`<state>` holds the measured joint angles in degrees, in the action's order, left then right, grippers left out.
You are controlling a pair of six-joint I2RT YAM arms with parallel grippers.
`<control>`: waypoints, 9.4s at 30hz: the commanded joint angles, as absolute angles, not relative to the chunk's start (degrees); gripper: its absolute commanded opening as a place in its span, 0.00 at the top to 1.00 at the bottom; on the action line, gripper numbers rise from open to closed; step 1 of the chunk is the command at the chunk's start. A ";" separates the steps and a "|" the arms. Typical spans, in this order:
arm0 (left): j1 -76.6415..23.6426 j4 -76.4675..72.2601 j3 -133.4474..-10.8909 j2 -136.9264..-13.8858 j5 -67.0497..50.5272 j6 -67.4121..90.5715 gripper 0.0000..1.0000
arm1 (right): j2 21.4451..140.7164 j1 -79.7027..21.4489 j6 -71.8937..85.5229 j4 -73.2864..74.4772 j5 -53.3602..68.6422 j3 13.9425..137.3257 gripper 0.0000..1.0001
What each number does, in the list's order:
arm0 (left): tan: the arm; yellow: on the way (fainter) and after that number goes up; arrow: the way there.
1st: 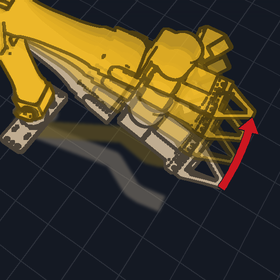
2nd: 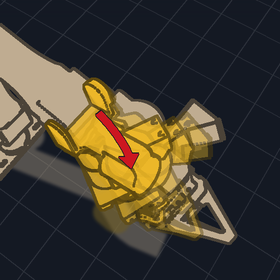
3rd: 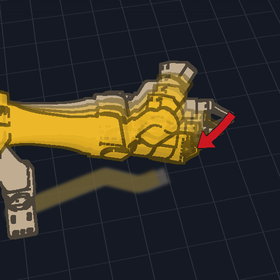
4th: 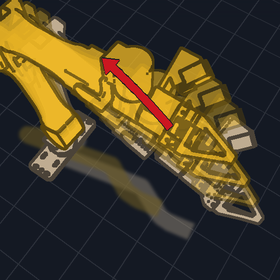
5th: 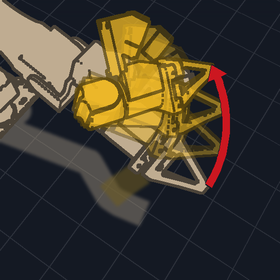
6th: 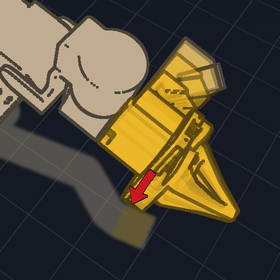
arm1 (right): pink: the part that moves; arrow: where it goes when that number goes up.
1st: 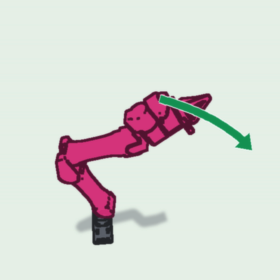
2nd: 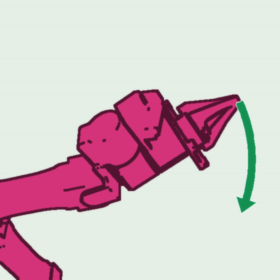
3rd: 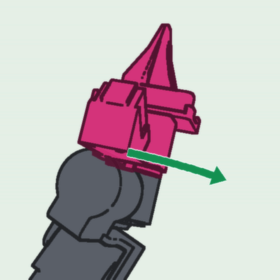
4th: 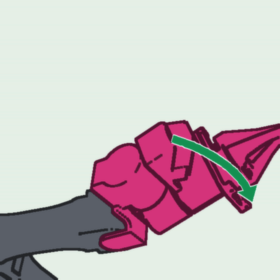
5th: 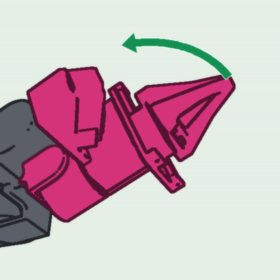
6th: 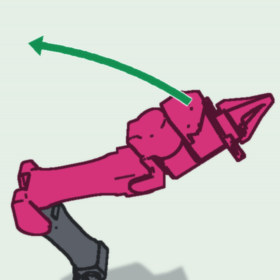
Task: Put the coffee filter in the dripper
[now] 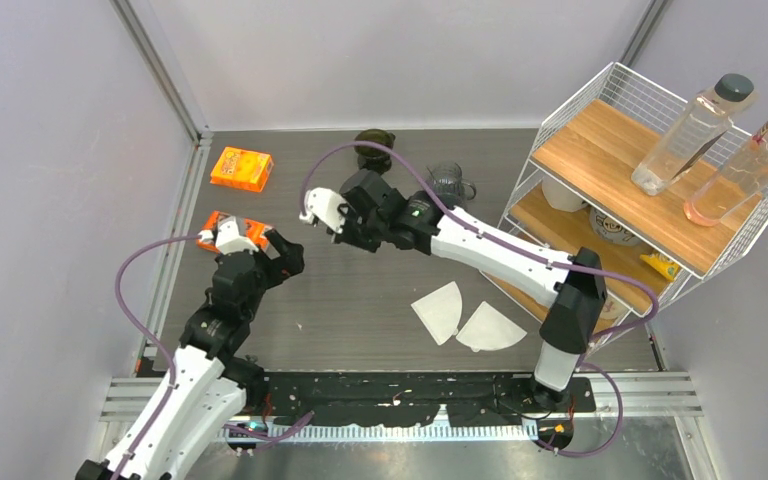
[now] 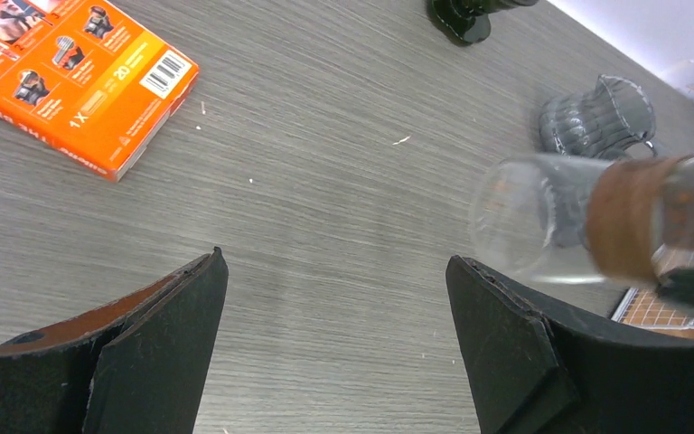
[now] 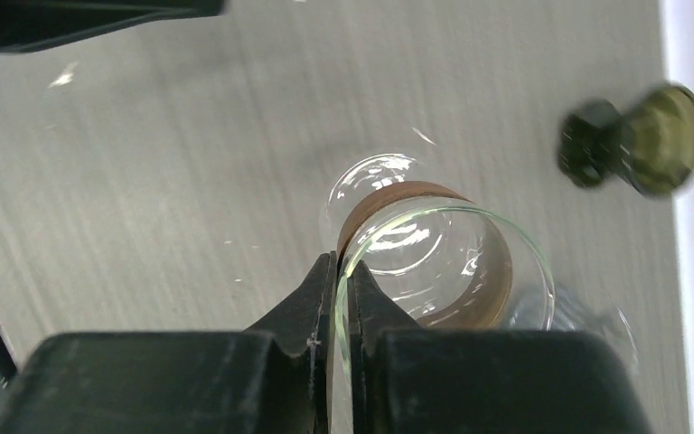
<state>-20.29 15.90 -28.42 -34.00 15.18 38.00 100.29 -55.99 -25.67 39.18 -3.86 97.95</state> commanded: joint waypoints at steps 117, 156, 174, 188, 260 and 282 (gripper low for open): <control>-20.48 16.28 -26.30 -39.08 13.59 38.60 0.01 | 114.76 -35.31 -1.02 45.99 -20.33 99.09 0.95; -20.48 25.56 -24.37 -27.46 30.36 46.66 0.01 | 101.51 -70.64 -27.96 51.09 -14.07 113.43 0.95; -20.48 24.16 -23.17 -26.19 29.53 46.75 0.01 | 108.98 -70.75 -27.56 51.02 -15.52 116.32 0.94; -20.48 25.14 -23.56 -27.27 30.24 47.55 0.01 | 111.08 -70.90 -27.17 51.67 -16.42 116.20 0.91; -20.48 26.76 -24.23 -26.31 29.86 48.53 0.01 | 85.30 -50.36 40.98 40.37 -28.29 61.86 0.04; -20.48 25.88 -23.86 -25.36 28.07 48.03 0.01 | 88.80 -50.41 55.89 40.84 -25.86 51.19 0.06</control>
